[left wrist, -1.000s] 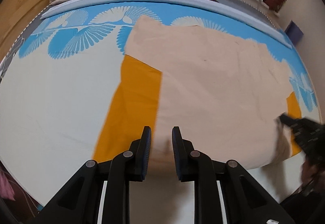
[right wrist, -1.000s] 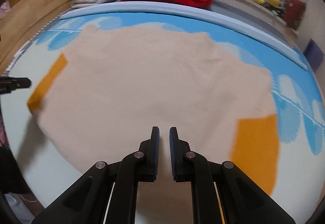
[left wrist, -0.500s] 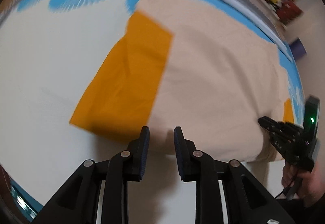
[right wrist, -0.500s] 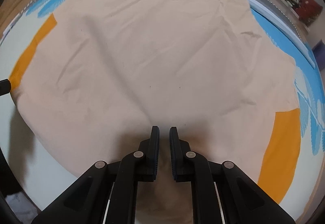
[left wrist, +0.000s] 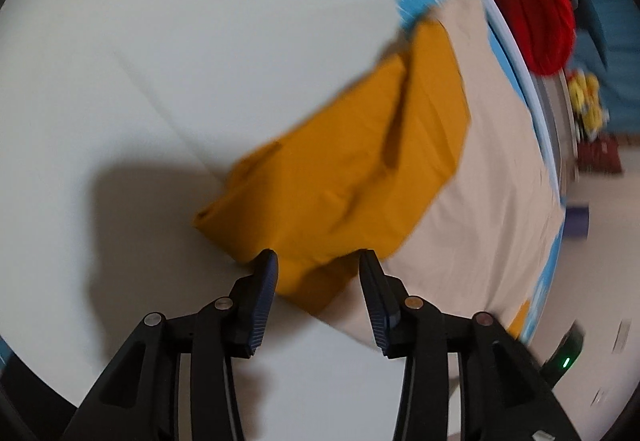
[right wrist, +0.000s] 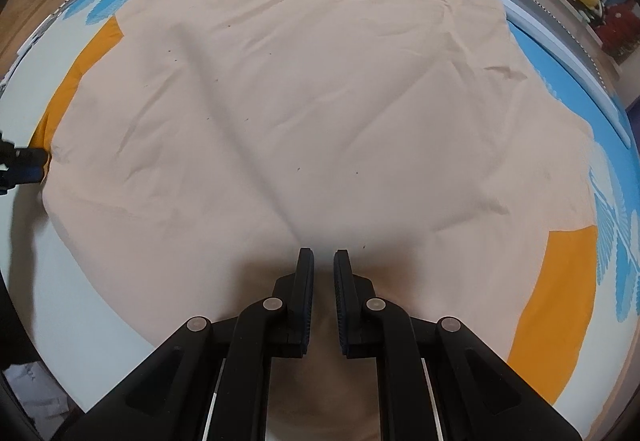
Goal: Fold large clothes
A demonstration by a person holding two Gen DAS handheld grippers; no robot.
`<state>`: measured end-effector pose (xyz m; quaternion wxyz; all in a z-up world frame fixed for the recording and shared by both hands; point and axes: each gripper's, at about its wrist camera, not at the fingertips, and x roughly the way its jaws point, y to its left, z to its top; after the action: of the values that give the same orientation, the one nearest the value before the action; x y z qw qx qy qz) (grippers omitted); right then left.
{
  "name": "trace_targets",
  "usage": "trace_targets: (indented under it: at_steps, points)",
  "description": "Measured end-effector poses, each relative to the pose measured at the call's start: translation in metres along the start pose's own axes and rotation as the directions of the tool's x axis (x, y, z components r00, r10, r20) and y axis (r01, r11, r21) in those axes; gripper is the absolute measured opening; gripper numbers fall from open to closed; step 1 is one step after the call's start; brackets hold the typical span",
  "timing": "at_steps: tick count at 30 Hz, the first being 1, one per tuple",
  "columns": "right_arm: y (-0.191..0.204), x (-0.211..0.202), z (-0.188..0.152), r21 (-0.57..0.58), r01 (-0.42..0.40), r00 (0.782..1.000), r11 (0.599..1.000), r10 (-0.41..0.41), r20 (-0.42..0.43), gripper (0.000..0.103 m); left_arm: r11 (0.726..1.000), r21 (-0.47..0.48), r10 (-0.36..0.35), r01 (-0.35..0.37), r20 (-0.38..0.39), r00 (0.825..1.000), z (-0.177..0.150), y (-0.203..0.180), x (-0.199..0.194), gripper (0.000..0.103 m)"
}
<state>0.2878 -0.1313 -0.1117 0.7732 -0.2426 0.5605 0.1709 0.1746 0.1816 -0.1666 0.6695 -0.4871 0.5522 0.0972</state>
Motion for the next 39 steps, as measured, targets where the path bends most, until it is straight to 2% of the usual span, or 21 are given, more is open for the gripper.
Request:
trace_targets:
  at_steps: [3,6,7,8,9,12,14,16,17,18,21,26,31,36,39]
  points:
    - [-0.009,0.0,-0.007,-0.004,-0.006,1.0,1.0,0.006,0.003,0.011,0.998,-0.067,-0.008,0.009,0.014,1.0,0.001,0.009,-0.005,0.04]
    - [-0.013,0.001,-0.008,-0.009,-0.008,1.0,1.0,0.008,0.004,0.011,0.996,-0.086,0.041,-0.038,0.04,0.998,0.0,0.013,-0.011,0.041]
    - [-0.012,0.002,-0.009,-0.01,-0.007,1.0,1.0,0.007,0.004,0.011,0.993,-0.098,0.069,-0.064,0.05,0.996,-0.001,0.015,-0.014,0.042]
    - [-0.012,0.002,-0.009,-0.011,-0.007,1.0,1.0,0.007,0.003,0.011,0.991,-0.106,0.087,-0.081,0.056,0.995,-0.002,0.015,-0.015,0.051]
    - [-0.013,0.002,-0.009,-0.011,-0.007,1.0,1.0,0.007,0.003,0.011,0.99,-0.113,0.094,-0.087,0.056,0.994,-0.002,0.017,-0.014,0.053]
    - [-0.012,0.002,-0.009,-0.011,-0.007,1.0,1.0,0.007,0.004,0.011,0.987,-0.143,0.086,-0.077,0.052,0.995,0.0,0.022,-0.008,0.052]
    - [-0.012,0.003,-0.007,-0.008,-0.006,1.0,1.0,0.006,0.004,0.011,0.988,-0.147,0.056,-0.046,0.062,0.996,0.005,0.023,-0.007,0.052]
    - [-0.013,0.003,-0.008,-0.008,-0.004,1.0,1.0,0.004,0.005,0.011,0.992,-0.128,0.011,-0.003,0.06,0.998,0.013,0.02,-0.005,0.052]
    - [-0.013,0.004,-0.007,-0.009,-0.005,1.0,1.0,0.005,0.004,0.011,0.993,-0.115,-0.009,0.015,0.055,0.998,0.015,0.019,-0.002,0.046]
    - [-0.013,0.004,-0.007,-0.009,-0.005,1.0,1.0,0.005,0.005,0.011,0.995,-0.099,-0.029,0.033,0.049,0.998,0.017,0.015,0.001,0.033]
    - [-0.014,0.005,-0.008,-0.008,-0.008,1.0,1.0,0.008,0.006,0.011,0.996,-0.061,-0.062,0.064,0.038,0.997,0.02,0.008,0.005,0.014]
    - [-0.015,0.0,-0.008,-0.013,0.0,1.0,1.0,0.0,0.008,0.012,0.998,0.017,-0.055,0.053,0.091,0.994,0.017,-0.006,-0.012,0.008]
    - [-0.009,-0.019,-0.003,0.0,0.01,0.998,1.0,-0.01,0.07,0.012,0.988,0.146,-0.084,0.055,0.199,0.976,0.002,-0.032,-0.066,0.006]
    - [-0.006,-0.044,0.002,0.027,-0.012,0.988,1.0,0.007,0.154,0.012,0.965,0.26,-0.035,-0.041,0.279,0.96,-0.015,-0.05,-0.112,0.006]
    - [-0.015,-0.064,0.003,0.066,-0.032,0.977,0.997,0.018,0.212,0.012,0.939,0.304,0.032,-0.159,0.383,0.923,-0.023,-0.065,-0.134,0.006]
